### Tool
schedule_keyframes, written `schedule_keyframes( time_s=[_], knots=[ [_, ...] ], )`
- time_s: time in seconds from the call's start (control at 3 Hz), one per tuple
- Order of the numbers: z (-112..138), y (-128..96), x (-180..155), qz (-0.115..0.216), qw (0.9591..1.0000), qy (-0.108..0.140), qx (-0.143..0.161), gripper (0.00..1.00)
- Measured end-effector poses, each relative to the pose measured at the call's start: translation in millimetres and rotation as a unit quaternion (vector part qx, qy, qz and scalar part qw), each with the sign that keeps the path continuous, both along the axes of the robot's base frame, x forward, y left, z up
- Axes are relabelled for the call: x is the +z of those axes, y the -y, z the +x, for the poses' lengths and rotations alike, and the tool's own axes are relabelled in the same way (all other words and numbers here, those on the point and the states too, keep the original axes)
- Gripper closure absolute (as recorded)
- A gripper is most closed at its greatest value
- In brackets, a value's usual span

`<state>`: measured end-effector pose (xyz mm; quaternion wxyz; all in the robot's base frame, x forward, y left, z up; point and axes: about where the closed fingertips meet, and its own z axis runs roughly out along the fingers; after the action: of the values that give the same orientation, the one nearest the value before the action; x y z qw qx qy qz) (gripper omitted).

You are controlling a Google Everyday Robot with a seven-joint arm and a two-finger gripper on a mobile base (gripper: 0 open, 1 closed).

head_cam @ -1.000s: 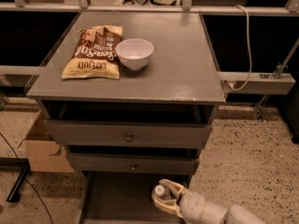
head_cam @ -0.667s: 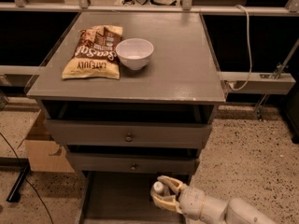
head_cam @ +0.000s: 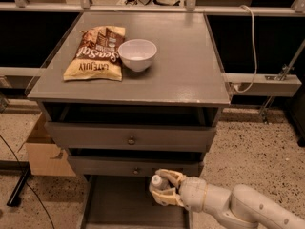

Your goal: Pick blue plastic bottle from bottom drawer and place on counter

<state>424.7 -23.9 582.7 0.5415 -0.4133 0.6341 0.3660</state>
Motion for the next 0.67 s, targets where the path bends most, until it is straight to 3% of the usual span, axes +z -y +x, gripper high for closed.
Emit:
schedule_keyframes(
  time_s=[0.67],
  knots=[
    [3.9, 4.4, 10.6, 0.011, 0.9999, -0.001, 0.000, 1.00]
  ],
)
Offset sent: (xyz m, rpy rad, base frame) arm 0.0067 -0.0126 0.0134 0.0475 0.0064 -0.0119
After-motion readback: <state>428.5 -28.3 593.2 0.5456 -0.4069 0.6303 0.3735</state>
